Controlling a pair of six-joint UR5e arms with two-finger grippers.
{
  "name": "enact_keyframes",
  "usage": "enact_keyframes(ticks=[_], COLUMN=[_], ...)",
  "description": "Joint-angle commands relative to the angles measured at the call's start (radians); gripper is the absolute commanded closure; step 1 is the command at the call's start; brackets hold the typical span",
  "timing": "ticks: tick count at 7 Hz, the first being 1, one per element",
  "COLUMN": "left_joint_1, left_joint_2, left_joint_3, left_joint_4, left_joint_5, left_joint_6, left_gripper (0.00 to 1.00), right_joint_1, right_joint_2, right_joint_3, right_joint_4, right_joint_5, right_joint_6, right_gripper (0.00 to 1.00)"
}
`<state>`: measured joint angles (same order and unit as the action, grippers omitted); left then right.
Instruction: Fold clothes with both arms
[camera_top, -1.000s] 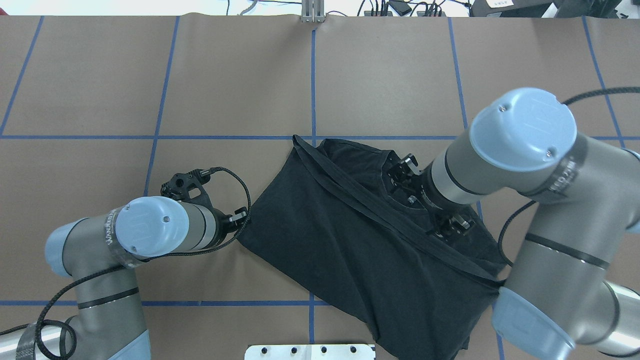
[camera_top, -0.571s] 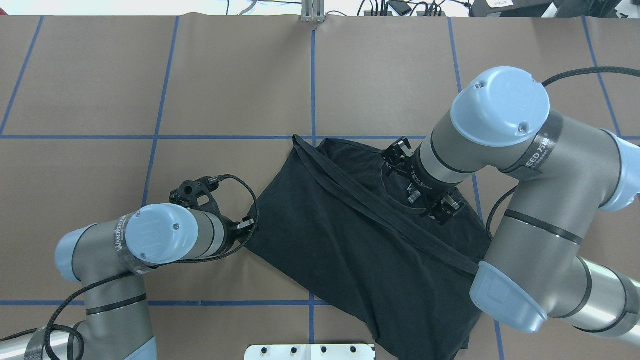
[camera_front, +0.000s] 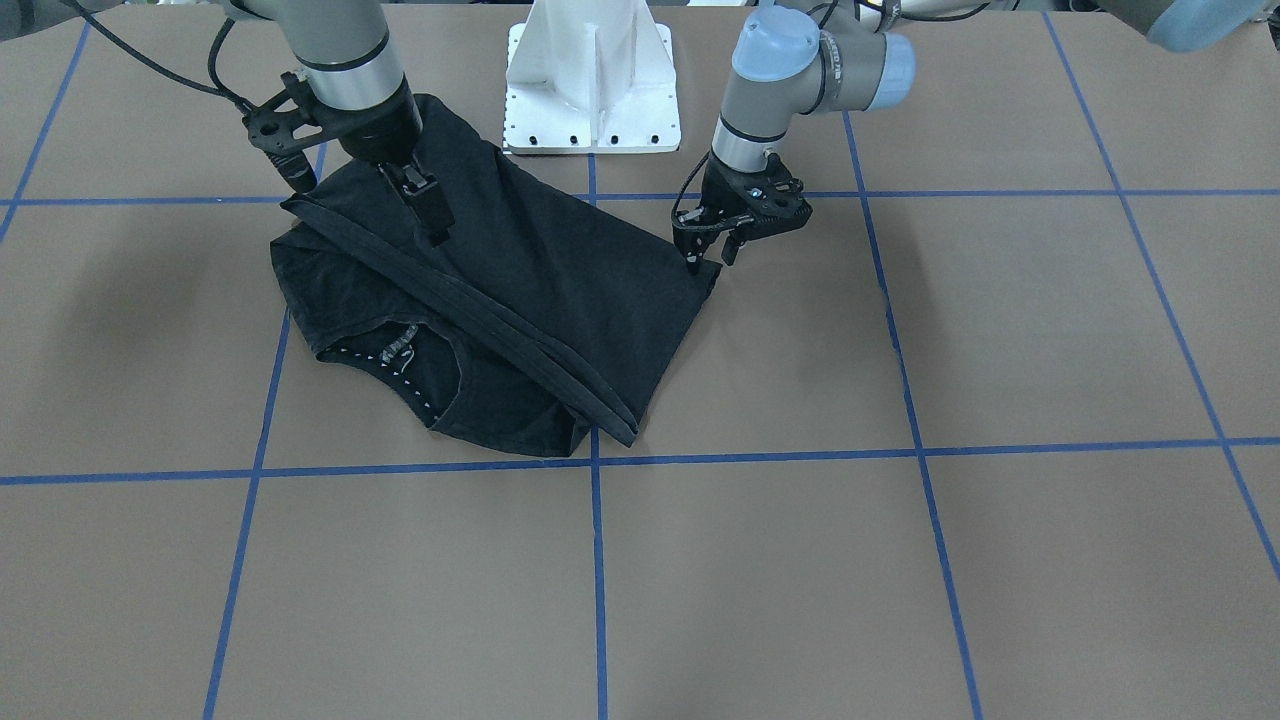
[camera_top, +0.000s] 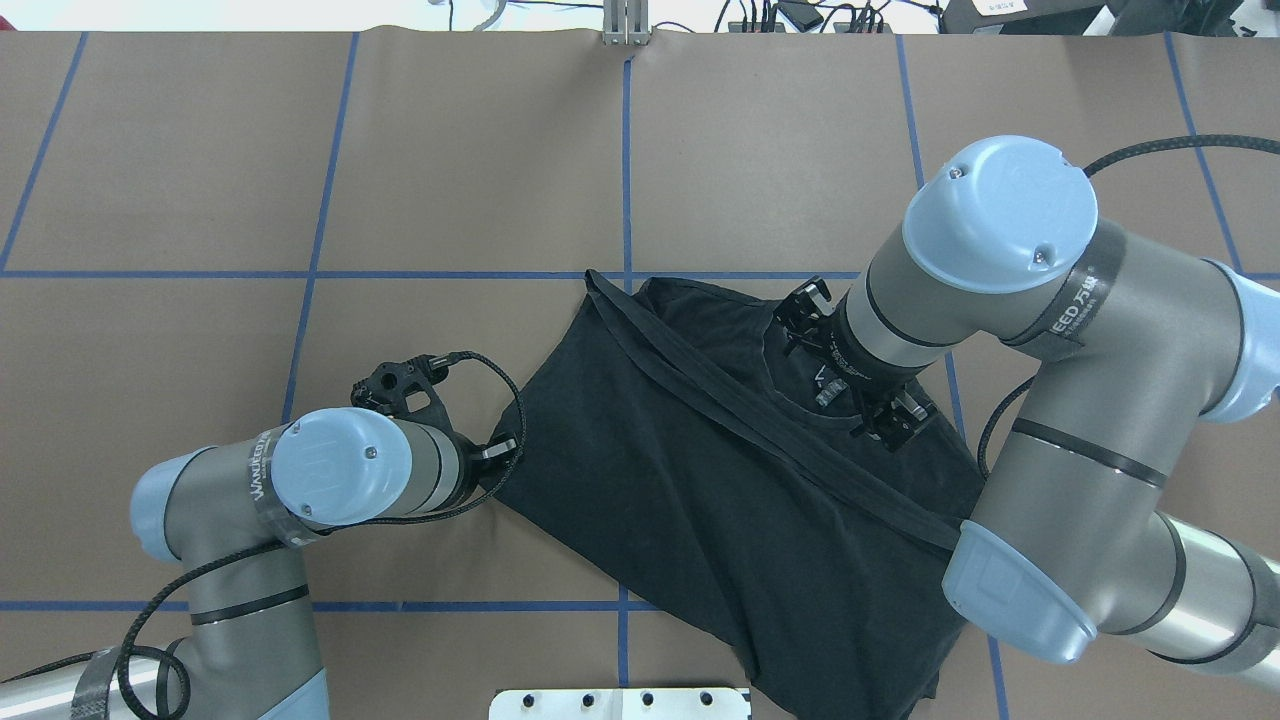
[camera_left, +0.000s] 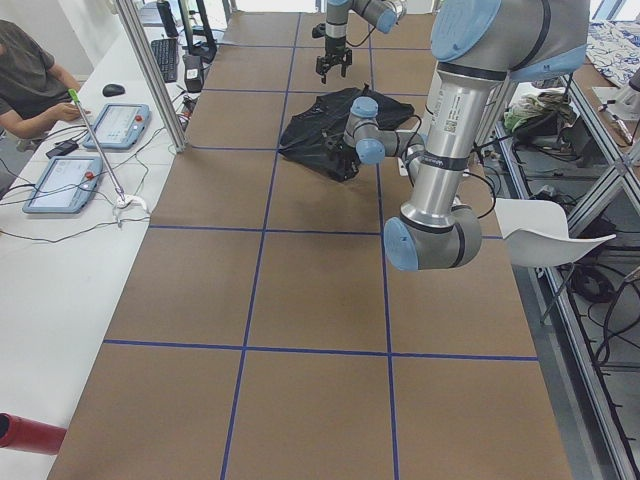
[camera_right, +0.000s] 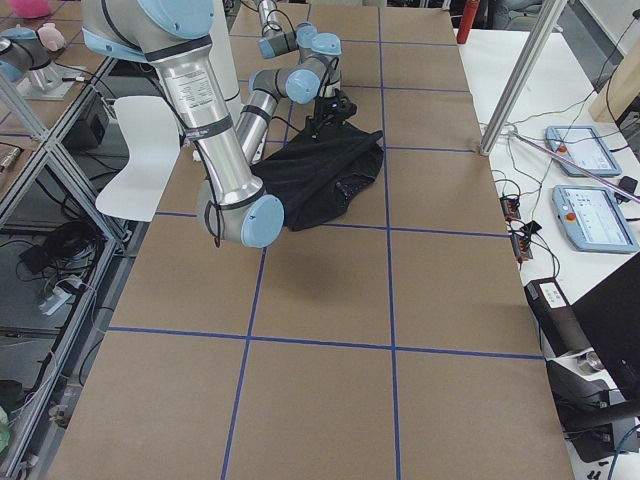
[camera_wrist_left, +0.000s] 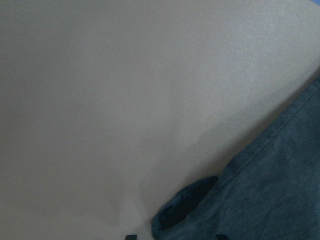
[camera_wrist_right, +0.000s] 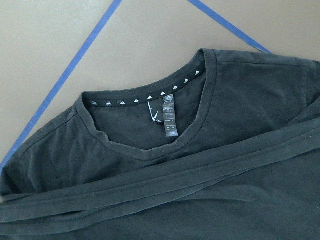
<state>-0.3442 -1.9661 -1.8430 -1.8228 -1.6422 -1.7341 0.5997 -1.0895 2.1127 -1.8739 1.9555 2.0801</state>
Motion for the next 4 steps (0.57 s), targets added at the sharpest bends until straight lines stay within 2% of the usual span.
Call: enact_keyframes(ticks=[1,2,3,4], left_joint_1=[0.001,-0.001,-0.001,-0.010], left_joint_2=[-0.007,-0.004,-0.005,-0.005], left_joint_3=[0.019,0.021,0.021,0.015], left_joint_4=[-0.001,-0.001,-0.001,-0.001], left_joint_5=[0.002,0.002,0.002,0.004], left_joint_6=[0.001,0.001,0.002,0.004], left_gripper=[0.51,0.91,1.00,1.00], right_joint_1=[-0.001,-0.001,-0.001,-0.001], right_joint_2=[-0.001,-0.003,-0.003,-0.001], right_joint_3=[0.001,-0.002,-0.002,-0.010], right_joint_4=[-0.010,-0.010,-0.010,-0.010], right_joint_5=[-0.001,-0.006,-0.009,-0.013], right_joint_6=[0.000,-0.002,-0.003,-0.005], right_gripper=[0.00,0.00,0.00,0.00])
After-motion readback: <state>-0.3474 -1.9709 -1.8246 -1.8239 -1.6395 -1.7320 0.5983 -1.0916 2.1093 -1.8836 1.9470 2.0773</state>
